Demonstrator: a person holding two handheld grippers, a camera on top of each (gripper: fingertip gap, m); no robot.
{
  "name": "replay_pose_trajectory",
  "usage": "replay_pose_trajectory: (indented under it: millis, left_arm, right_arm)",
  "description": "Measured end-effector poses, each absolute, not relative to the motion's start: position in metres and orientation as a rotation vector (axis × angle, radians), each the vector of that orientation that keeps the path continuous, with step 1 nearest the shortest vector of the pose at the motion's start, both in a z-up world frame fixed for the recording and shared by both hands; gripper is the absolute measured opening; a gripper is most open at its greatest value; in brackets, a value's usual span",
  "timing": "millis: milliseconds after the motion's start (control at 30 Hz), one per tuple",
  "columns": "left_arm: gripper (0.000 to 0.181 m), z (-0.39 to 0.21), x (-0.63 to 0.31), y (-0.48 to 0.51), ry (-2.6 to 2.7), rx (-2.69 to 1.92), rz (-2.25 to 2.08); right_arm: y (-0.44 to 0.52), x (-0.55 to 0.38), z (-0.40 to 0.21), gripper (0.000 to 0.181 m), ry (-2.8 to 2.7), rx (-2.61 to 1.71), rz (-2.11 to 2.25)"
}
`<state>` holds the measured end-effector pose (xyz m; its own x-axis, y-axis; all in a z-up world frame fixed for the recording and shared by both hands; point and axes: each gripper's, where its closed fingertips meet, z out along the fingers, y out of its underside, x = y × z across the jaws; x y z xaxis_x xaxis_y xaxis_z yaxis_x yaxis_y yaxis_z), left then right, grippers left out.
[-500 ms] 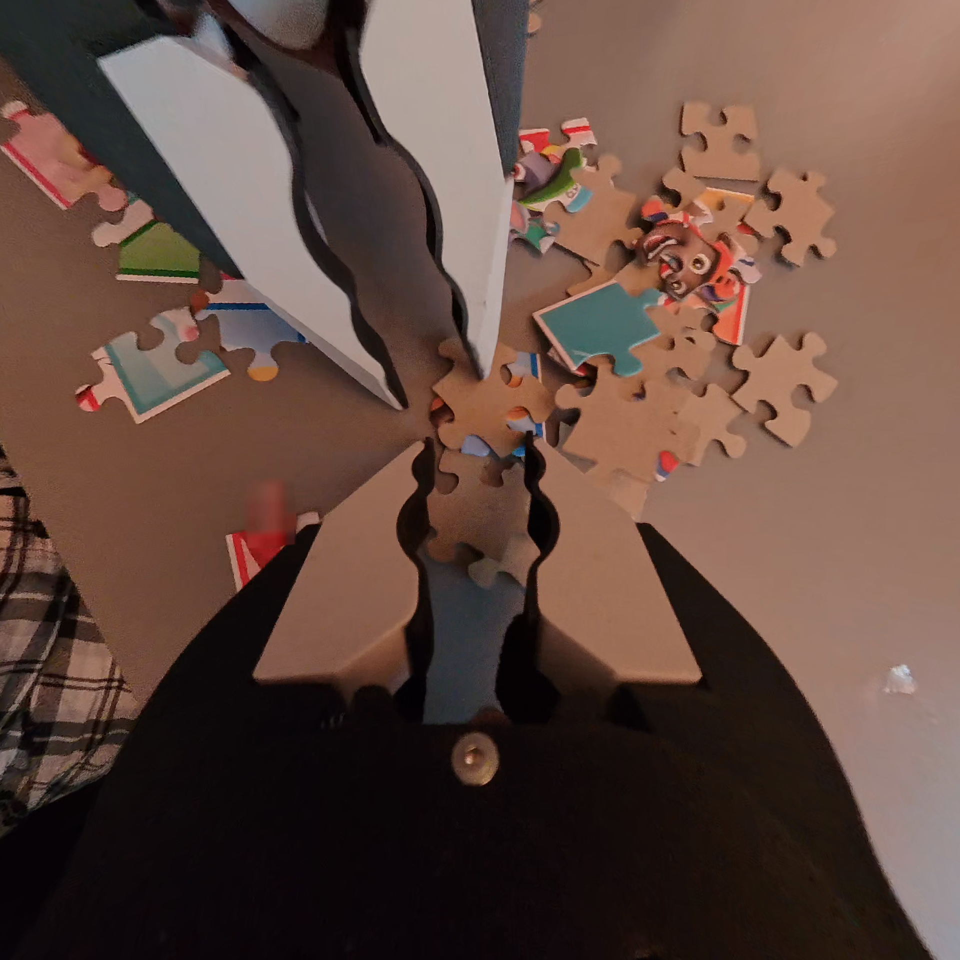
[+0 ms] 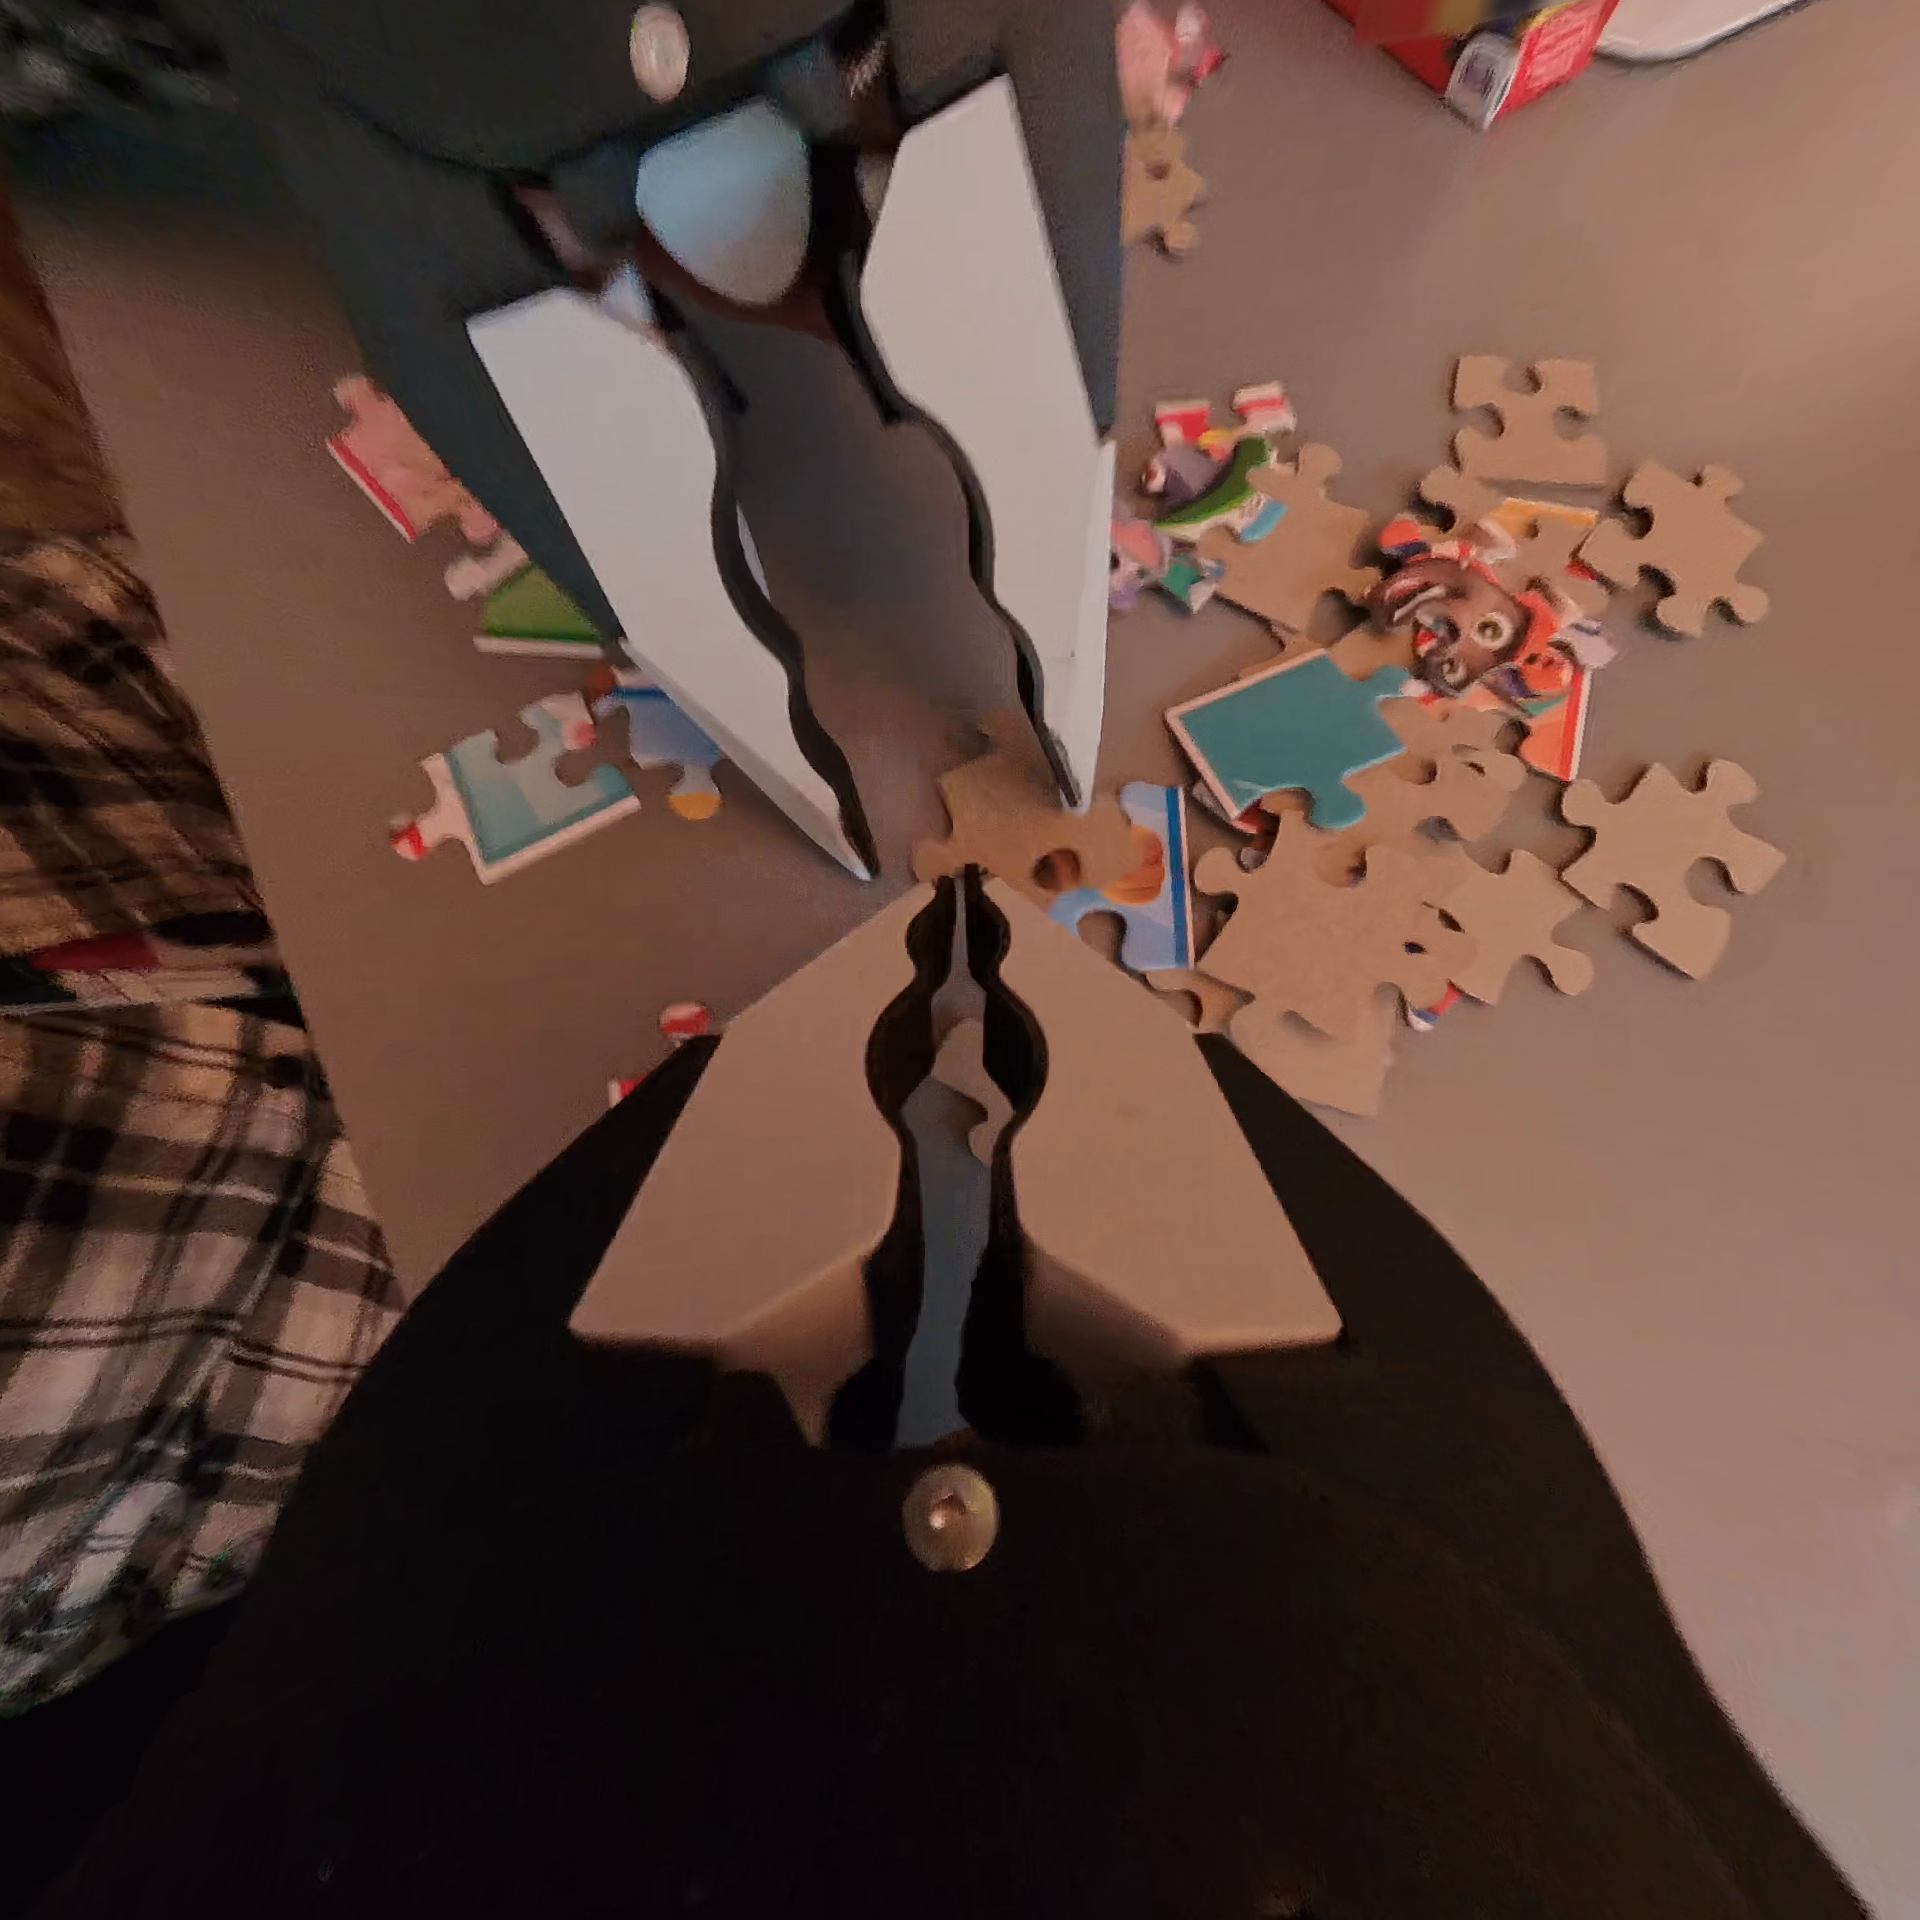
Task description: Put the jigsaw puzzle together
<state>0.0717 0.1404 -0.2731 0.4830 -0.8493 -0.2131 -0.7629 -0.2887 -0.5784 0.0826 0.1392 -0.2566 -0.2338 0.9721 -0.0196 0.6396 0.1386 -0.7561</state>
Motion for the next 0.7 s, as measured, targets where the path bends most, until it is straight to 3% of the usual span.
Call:
replay_pose_trajectory:
  millis: [200, 367, 700]
  left_arm:
    - [0.034, -0.273, 0.066, 0.136, 1.368, -2.069, -0.074]
    - [0.038, -0.27, 0.054, 0.143, 1.316, -2.128, -0.09]
    - [0.046, -0.272, 0.028, 0.158, 1.175, -2.219, -0.155]
  right_arm:
    - [0.146, 0.082, -0.254, 0.002, -1.918, -1.586, 0.908]
    - [0.178, 0.063, -0.251, 0.047, -1.875, -1.528, 0.673]
    - [0.201, 0.031, -0.271, 0.029, -1.98, -1.569, 0.63]
